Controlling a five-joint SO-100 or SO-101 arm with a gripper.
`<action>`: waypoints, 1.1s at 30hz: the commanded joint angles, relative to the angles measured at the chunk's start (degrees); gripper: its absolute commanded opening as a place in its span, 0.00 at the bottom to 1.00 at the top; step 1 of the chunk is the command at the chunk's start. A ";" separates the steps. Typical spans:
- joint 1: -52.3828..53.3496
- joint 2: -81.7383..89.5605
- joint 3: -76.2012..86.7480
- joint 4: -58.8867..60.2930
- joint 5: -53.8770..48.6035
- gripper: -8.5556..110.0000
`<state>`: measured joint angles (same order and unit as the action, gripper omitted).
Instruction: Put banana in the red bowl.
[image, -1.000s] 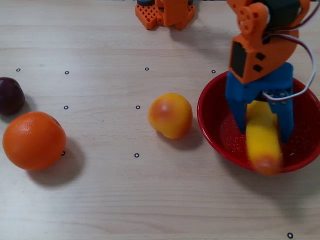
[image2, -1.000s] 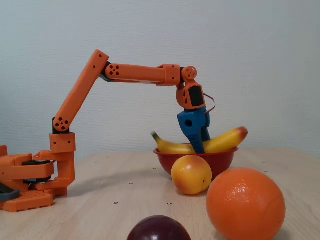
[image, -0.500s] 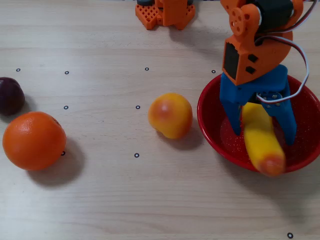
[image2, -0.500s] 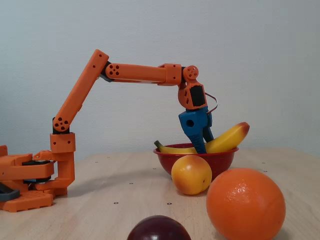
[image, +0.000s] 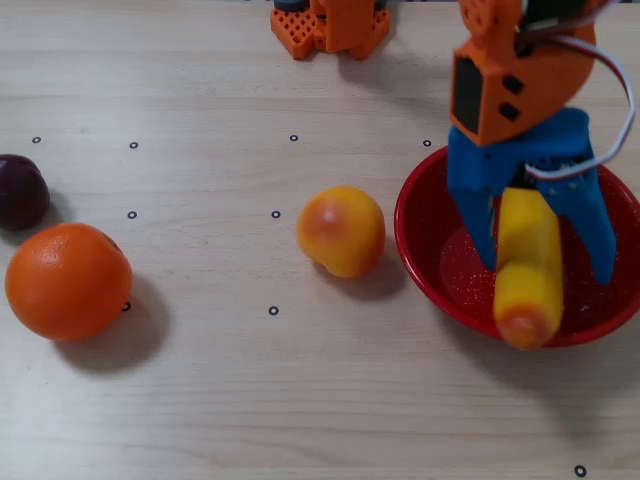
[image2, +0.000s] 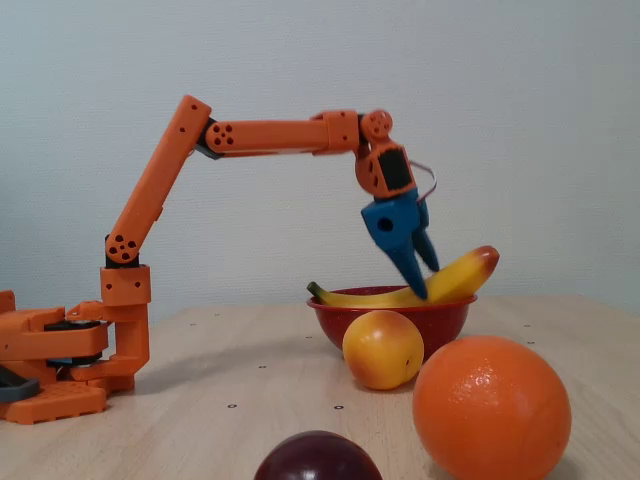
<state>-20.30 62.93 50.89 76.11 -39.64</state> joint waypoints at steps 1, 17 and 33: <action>1.23 11.34 -6.06 1.93 -0.88 0.32; 2.11 20.65 -5.80 11.34 -0.97 0.07; 7.12 36.12 10.81 5.27 9.93 0.07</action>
<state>-14.33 91.76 63.11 83.76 -31.29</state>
